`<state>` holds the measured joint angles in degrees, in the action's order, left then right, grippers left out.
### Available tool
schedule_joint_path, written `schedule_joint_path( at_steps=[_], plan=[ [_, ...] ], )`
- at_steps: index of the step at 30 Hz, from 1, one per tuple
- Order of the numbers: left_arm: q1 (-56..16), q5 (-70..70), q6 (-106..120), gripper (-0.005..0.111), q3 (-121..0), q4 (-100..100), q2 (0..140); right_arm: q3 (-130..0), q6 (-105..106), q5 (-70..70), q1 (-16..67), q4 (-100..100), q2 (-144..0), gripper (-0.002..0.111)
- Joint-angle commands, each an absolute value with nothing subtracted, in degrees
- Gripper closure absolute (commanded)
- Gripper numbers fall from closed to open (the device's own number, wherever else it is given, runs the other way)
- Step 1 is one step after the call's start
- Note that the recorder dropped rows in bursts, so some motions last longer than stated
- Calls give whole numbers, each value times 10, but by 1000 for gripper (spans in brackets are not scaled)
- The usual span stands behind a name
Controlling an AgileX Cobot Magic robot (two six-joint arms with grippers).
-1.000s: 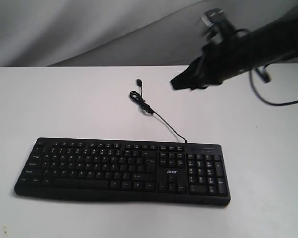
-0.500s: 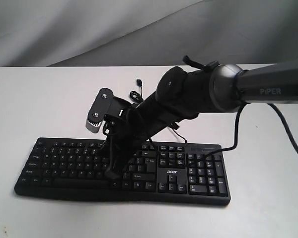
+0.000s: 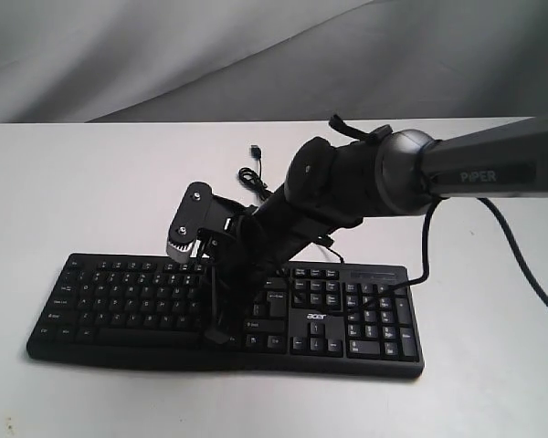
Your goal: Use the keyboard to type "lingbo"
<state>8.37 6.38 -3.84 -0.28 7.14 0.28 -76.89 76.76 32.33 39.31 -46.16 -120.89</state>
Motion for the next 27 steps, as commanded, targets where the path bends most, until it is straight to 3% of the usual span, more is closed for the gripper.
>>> schedule_joint_path(
  at_steps=[1, 27],
  plan=[
    [80, 60, -40, 106, 0, 72, 0, -771, 779, 334, 398, -460, -1209, 108],
    [80, 60, -40, 106, 0, 72, 0, -771, 782, 320, 400, -450, -1215, 108]
  ],
)
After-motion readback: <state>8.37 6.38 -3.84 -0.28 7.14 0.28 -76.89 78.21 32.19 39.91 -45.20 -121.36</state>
